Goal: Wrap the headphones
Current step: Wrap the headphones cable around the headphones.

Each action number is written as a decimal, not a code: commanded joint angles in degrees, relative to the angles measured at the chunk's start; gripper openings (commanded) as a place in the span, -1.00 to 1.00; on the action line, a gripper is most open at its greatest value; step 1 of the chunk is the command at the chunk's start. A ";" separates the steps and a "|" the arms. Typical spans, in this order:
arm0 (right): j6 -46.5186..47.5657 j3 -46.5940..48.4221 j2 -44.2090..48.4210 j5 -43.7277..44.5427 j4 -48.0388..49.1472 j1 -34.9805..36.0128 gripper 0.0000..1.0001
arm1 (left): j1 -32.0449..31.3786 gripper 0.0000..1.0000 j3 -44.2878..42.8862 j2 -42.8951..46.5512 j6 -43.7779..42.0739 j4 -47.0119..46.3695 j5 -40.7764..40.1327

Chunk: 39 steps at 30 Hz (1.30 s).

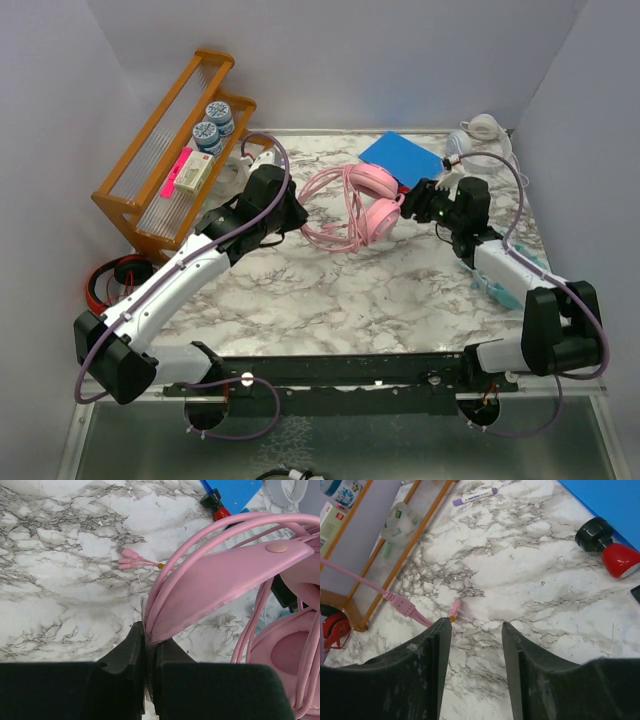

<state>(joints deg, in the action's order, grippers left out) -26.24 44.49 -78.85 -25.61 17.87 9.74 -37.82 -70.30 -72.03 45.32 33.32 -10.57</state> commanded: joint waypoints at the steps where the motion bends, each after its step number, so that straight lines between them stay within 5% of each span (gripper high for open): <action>1: 1.23 -6.58 2.11 -3.03 15.63 0.00 0.11 | 0.29 -1.00 -4.17 2.63 1.77 -2.92 2.18; 5: -0.60 -15.22 0.82 -8.33 31.36 0.48 0.46 | 0.25 -1.00 -4.62 2.76 1.79 -2.91 2.09; 9: 0.50 -22.10 0.58 -3.22 40.46 3.13 0.60 | 0.25 -1.00 -5.37 2.41 2.31 -2.60 1.90; 13: 4.58 -23.59 -2.40 -2.82 46.69 7.29 1.00 | 0.27 -1.00 -6.22 1.88 2.48 -2.35 2.04; 23: 6.49 -19.31 -14.34 -4.83 59.47 9.42 0.54 | 0.25 -1.00 -7.19 1.35 2.49 -2.08 2.63; 31: -0.16 -14.50 -27.30 -10.52 75.24 9.42 0.49 | 0.27 -1.00 -9.50 0.09 3.65 -1.94 4.04; 39: 0.78 -9.26 -32.32 -10.02 74.40 10.13 0.47 | 0.27 -1.00 -11.77 -0.82 3.39 -1.18 4.30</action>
<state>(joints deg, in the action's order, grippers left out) -26.11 32.93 -109.25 -34.83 84.68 19.44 -37.82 -78.11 -73.08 46.24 36.29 -8.93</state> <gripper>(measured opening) 0.740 0.086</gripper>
